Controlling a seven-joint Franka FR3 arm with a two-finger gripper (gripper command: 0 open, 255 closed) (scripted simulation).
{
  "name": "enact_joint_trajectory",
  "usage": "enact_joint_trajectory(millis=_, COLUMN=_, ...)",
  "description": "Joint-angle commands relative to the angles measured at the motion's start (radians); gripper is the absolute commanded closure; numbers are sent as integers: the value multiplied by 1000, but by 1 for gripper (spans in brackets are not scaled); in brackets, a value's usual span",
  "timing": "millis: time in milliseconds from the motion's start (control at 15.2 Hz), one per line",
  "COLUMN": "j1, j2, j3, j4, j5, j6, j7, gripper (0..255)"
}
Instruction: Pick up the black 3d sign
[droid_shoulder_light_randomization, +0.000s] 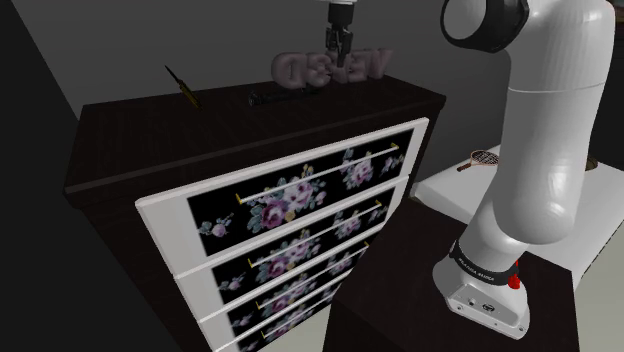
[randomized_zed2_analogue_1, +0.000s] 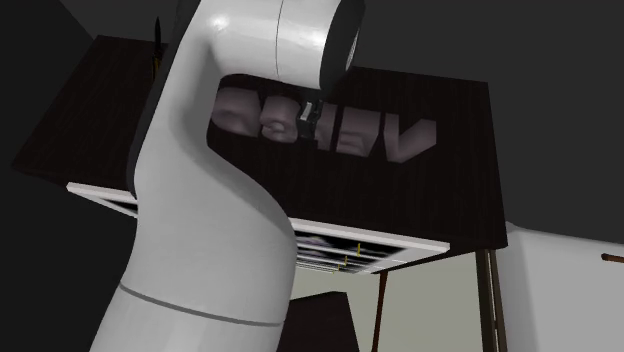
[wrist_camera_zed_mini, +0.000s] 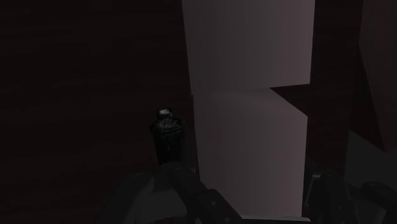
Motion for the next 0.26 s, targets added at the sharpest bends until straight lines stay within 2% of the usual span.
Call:
enact_joint_trajectory(millis=0, j1=-11, j2=17, j3=-1, j4=58, j5=8, j6=-40, j7=-2, gripper=255)
enact_joint_trajectory(millis=198, j1=-16, j2=24, j3=-1, j4=84, j5=12, j6=-60, j7=-3, gripper=255)
